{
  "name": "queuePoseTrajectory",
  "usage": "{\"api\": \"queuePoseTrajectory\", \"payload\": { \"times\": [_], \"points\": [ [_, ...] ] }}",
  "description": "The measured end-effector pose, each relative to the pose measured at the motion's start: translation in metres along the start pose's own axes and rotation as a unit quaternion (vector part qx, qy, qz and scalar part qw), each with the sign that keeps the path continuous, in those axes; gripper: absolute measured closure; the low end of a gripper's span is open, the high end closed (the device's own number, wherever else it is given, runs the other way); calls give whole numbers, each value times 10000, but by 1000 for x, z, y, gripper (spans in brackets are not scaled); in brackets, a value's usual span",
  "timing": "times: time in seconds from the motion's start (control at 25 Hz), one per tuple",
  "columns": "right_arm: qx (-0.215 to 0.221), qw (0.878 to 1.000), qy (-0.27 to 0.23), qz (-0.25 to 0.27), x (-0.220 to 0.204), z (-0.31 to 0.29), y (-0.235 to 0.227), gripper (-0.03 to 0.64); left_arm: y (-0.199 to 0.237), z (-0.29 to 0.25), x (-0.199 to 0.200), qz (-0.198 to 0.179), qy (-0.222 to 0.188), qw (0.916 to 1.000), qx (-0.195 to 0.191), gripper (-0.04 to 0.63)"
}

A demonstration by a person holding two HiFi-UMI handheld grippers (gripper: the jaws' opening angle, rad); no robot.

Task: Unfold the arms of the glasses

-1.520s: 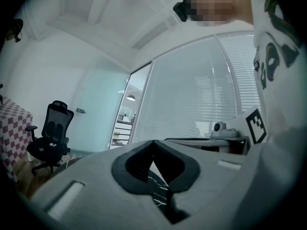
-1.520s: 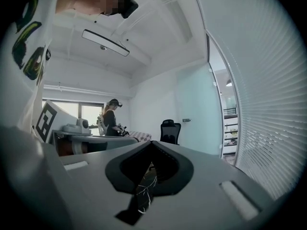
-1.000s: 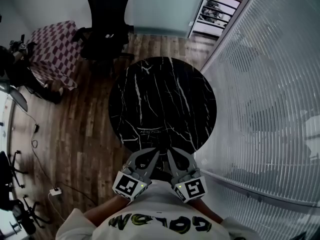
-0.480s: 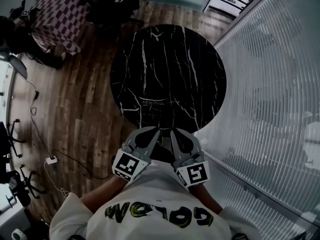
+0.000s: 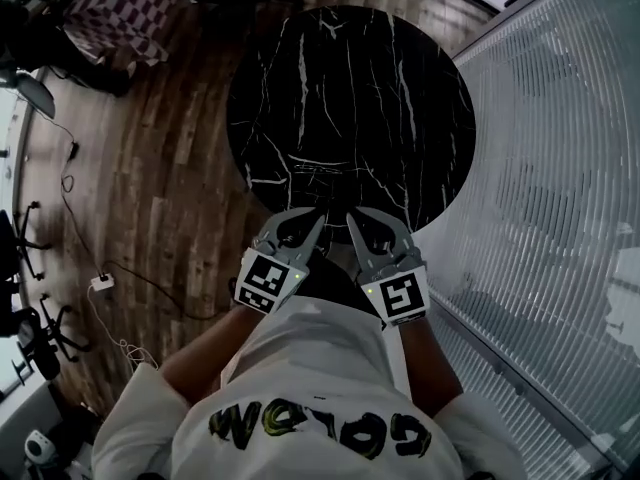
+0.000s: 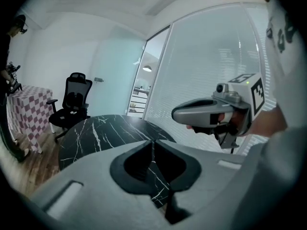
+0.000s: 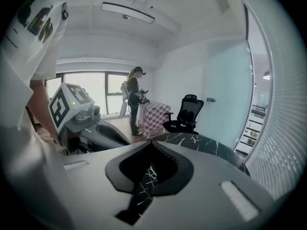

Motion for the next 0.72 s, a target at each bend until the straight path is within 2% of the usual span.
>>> {"api": "queuePoseTrajectory", "payload": {
  "times": [0.32,0.52,0.72],
  "points": [
    [122,9971,635,404,-18,-50,-18,601,26,-37,-37,288,531,9981,107,563],
    [170,9922,1007,712,-40,-82,-29,597,39,-62,-64,696,789,9944,79,548],
    [304,9853,1422,899,-65,-119,-38,594,49,-86,-85,954,1035,9900,29,516]
  ]
}}
Point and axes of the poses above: the fingertips, and each gripper's own axes: z backward along the fingers, y to its left, x out of its top, the point moved 10 cm from there along z, backward along the fingers, and after that the axes turned 10 degrees about y, right-handed, at the moved point
